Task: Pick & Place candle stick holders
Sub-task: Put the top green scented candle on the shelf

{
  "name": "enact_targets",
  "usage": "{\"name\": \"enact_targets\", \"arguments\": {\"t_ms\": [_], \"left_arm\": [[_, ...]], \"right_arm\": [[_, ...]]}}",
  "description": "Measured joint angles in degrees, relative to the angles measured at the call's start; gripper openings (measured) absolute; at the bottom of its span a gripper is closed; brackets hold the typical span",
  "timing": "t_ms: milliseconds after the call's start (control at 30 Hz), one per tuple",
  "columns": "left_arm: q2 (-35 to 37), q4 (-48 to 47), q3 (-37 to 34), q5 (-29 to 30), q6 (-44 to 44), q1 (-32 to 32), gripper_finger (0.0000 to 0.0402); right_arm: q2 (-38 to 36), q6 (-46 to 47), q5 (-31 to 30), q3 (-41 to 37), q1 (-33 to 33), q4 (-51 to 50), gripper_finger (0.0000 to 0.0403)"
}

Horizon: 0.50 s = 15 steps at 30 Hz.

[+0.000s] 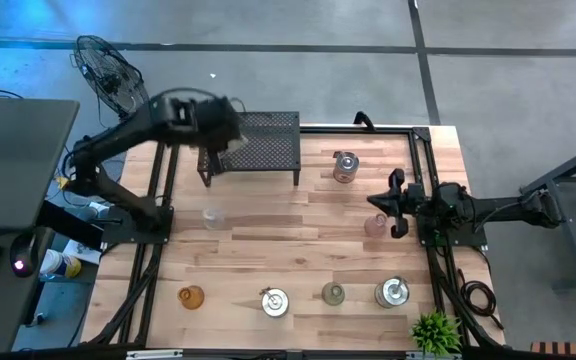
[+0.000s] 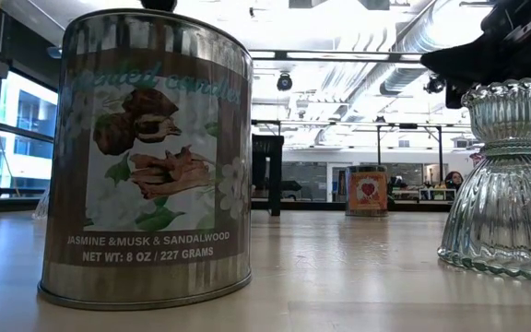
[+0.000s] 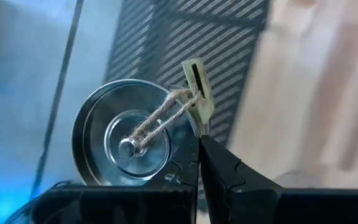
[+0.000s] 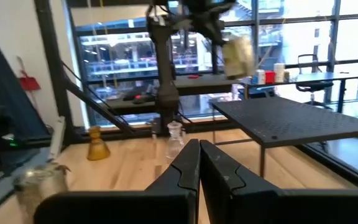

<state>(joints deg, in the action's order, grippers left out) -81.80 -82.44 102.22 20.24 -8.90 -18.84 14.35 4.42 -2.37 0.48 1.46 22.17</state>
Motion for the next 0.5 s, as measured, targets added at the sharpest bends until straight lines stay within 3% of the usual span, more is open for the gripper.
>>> {"name": "enact_targets", "arguments": {"t_ms": [300, 500], "left_arm": [[-0.2, 8.7, -5.4, -9.8, -21.6, -23.3, 0.0000], [-0.3, 15.7, -9.0, -18.0, -29.7, -34.9, 0.0000]], "right_arm": [[0.0, -1.3, 2.2, 0.0, 0.0, 0.8, 0.0000], [0.0, -4.5, 2.1, 0.0, 0.0, 1.8, 0.0000]]}}
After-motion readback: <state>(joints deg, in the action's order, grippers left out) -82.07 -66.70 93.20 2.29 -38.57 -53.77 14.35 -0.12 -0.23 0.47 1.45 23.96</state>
